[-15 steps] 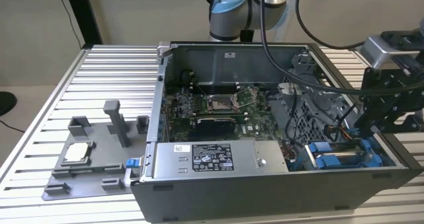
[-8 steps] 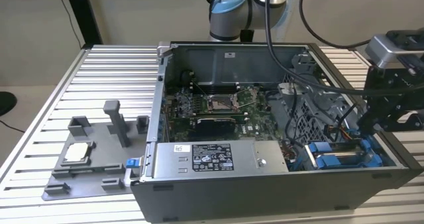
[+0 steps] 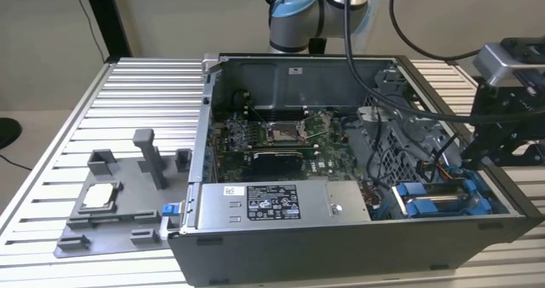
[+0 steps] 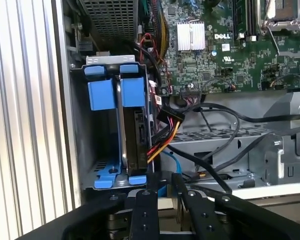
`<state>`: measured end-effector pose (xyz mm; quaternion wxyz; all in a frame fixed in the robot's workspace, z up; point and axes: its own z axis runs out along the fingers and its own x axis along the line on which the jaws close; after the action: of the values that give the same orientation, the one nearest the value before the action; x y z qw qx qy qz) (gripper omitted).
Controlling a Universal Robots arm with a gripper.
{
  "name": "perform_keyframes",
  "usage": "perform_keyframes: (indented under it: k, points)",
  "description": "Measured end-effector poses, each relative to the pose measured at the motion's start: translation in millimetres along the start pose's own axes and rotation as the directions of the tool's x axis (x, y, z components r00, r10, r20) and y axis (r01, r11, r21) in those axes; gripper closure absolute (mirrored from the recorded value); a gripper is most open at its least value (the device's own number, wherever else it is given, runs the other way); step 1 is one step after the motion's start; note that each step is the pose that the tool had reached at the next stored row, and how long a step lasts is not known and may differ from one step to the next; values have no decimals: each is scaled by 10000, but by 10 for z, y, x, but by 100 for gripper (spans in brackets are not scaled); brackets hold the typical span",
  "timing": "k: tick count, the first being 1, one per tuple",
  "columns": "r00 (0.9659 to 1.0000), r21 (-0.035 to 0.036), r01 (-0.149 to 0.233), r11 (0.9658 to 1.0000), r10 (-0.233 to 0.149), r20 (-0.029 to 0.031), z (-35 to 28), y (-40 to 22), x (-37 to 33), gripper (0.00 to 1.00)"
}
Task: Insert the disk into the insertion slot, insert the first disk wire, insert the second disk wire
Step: 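Insert the first disk wire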
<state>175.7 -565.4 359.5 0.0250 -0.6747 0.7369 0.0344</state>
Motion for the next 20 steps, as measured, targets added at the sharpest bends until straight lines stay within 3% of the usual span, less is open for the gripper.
perform_keyframes:
  k: [7,15,20]
  points:
    - [9995,13,-313,9995,313,30,31,-18,-18,0]
    - [9981,11,-599,9982,598,174,65,-31,-34,0]
    - [9970,11,-740,9973,740,212,100,-64,-44,0]
